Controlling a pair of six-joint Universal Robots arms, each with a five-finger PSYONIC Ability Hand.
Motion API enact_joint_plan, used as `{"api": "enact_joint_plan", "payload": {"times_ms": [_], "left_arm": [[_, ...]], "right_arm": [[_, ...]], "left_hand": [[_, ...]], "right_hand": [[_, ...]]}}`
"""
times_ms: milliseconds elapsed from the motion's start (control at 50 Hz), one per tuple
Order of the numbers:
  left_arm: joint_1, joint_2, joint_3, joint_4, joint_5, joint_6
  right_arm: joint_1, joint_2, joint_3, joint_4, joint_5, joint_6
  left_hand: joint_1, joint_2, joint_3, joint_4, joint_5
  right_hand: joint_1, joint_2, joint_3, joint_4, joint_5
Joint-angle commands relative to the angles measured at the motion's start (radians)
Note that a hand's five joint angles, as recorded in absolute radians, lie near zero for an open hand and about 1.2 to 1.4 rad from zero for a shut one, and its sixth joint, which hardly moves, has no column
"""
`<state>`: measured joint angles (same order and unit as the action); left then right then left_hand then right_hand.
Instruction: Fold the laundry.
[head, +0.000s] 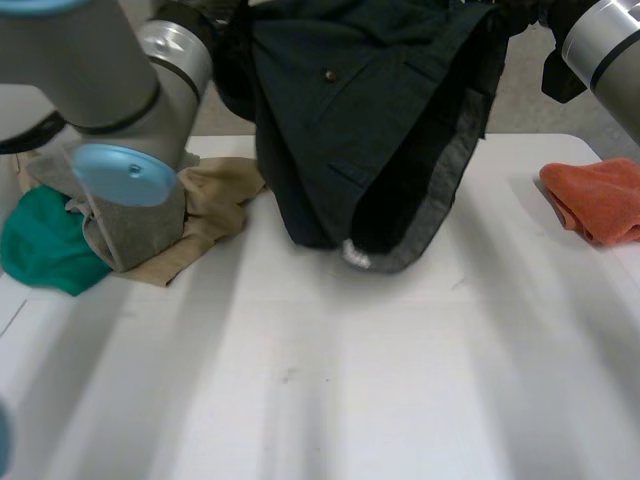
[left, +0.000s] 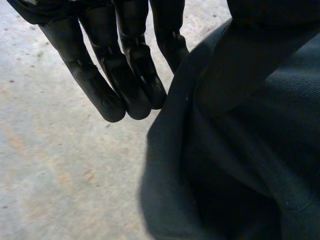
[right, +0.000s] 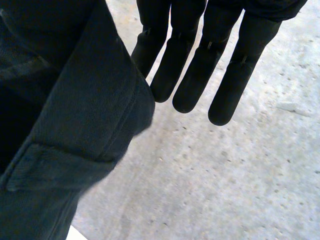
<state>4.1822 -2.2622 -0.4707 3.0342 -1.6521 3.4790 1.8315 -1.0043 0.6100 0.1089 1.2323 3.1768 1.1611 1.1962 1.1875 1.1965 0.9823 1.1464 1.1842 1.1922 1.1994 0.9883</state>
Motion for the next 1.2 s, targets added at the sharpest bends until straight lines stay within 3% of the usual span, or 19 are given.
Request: {"api": "enact_joint_plan", "payload": {"times_ms": [20,240,280,300,340,440,540,600,720,880,980,1200], "left_arm": [[0.006,0.153,-0.285,-0.011,-0.072,0.003],[-0.010,0.181,-0.724,-0.003,-0.103,-0.018],[-0.011,0.168,-0.749,0.003,-0.106,-0.017],[-0.008,0.155,-0.767,0.003,-0.113,-0.018],[-0.005,0.145,-0.778,0.000,-0.124,-0.020],[0.032,0.170,-0.812,-0.015,-0.169,-0.017],[0.068,0.245,-0.833,-0.023,-0.156,-0.012],[0.094,0.297,-0.849,-0.018,-0.127,-0.006],[0.156,0.337,-0.841,-0.020,-0.022,0.018],[0.205,0.273,-0.721,-0.026,0.144,0.139],[0.217,0.254,-0.675,-0.055,0.150,0.141],[0.213,0.293,-0.657,-0.072,0.163,0.069]], "right_arm": [[0.003,0.099,-0.066,0.049,0.003,0.000],[0.064,0.161,0.301,0.042,-0.044,-0.119],[0.077,0.174,0.348,0.032,-0.039,-0.149],[0.086,0.182,0.373,0.022,-0.027,-0.170],[0.091,0.190,0.392,0.014,0.001,-0.193],[0.094,0.152,0.430,0.012,0.117,-0.201],[0.091,0.038,0.493,0.009,0.179,-0.181],[0.095,-0.052,0.550,0.012,0.211,-0.166],[0.136,-0.209,0.666,0.028,0.292,-0.089],[0.238,-0.284,0.715,0.086,0.386,0.121],[0.316,-0.195,0.662,0.091,0.430,0.233],[0.394,0.203,0.312,0.160,0.679,0.307]], "left_hand": [[0.235,0.200,0.209,0.200,0.239],[0.235,0.200,0.209,0.200,0.239],[0.235,0.200,0.209,0.200,0.239],[0.235,0.200,0.209,0.200,0.239],[0.195,0.160,0.168,0.159,0.199],[-0.646,-0.681,-0.672,-0.681,-0.642],[-0.859,-0.895,-0.886,-0.895,-0.855],[-0.883,-0.918,-0.909,-0.918,-0.879],[-0.950,-0.986,-0.977,-0.986,-0.946],[-0.987,-1.022,-1.013,-1.022,-0.982],[-0.987,-1.022,-1.013,-1.022,-0.982],[-0.987,-1.022,-1.013,-1.022,-0.982]], "right_hand": [[0.250,0.212,0.204,0.197,0.233],[0.250,0.212,0.204,0.196,0.233],[0.098,0.060,0.052,0.045,0.081],[-0.159,-0.197,-0.205,-0.212,-0.175],[-0.421,-0.459,-0.467,-0.475,-0.438],[-0.754,-0.792,-0.800,-0.807,-0.771],[-0.863,-0.901,-0.909,-0.916,-0.879],[-0.972,-1.010,-1.018,-1.025,-0.988],[-0.972,-1.010,-1.018,-1.025,-0.988],[-0.972,-1.010,-1.018,-1.025,-0.988],[-0.972,-1.010,-1.018,-1.025,-0.988],[-0.972,-1.010,-1.018,-1.025,-0.988]]}}
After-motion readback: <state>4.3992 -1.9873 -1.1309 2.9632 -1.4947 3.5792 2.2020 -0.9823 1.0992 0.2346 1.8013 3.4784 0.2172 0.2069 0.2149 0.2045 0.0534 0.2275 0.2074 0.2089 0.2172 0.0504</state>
